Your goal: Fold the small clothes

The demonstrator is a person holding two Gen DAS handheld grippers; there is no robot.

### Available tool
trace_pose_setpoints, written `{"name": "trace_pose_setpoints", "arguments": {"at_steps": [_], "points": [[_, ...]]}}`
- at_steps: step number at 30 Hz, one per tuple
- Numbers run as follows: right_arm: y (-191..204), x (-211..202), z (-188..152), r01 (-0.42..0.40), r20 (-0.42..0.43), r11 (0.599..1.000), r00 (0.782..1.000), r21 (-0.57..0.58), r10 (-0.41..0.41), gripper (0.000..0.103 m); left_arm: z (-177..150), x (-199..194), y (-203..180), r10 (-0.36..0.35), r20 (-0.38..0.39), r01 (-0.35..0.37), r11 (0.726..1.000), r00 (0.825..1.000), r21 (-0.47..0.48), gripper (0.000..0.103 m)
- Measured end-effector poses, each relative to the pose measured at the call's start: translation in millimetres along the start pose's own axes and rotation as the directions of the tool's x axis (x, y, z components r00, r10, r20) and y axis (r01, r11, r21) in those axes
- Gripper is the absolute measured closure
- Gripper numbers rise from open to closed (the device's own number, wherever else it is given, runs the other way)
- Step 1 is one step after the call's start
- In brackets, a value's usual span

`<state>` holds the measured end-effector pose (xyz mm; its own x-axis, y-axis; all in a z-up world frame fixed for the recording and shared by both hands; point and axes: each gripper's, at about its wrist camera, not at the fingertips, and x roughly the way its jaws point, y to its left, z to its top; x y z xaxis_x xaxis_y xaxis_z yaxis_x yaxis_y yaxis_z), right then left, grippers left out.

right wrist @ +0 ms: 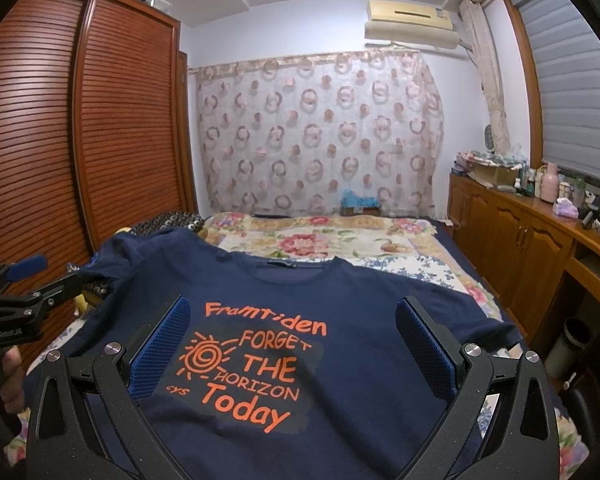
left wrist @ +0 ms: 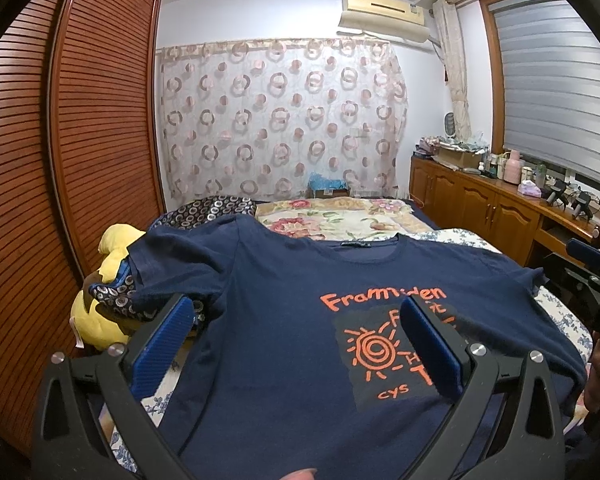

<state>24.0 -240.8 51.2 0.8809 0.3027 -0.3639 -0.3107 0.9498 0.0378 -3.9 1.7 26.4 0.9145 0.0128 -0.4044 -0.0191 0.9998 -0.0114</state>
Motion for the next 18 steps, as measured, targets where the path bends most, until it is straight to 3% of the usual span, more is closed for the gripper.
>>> {"name": "trace_pose_setpoints", "arguments": {"at_steps": [18], "points": [[10.6,30.6,-24.8,-0.078,-0.101,0.996,0.992,-0.035,0.074,0.000,-34.0,37.6,38.6,0.048,-0.094,-0.050,0.998,0.994,-0.027,0.000]]}}
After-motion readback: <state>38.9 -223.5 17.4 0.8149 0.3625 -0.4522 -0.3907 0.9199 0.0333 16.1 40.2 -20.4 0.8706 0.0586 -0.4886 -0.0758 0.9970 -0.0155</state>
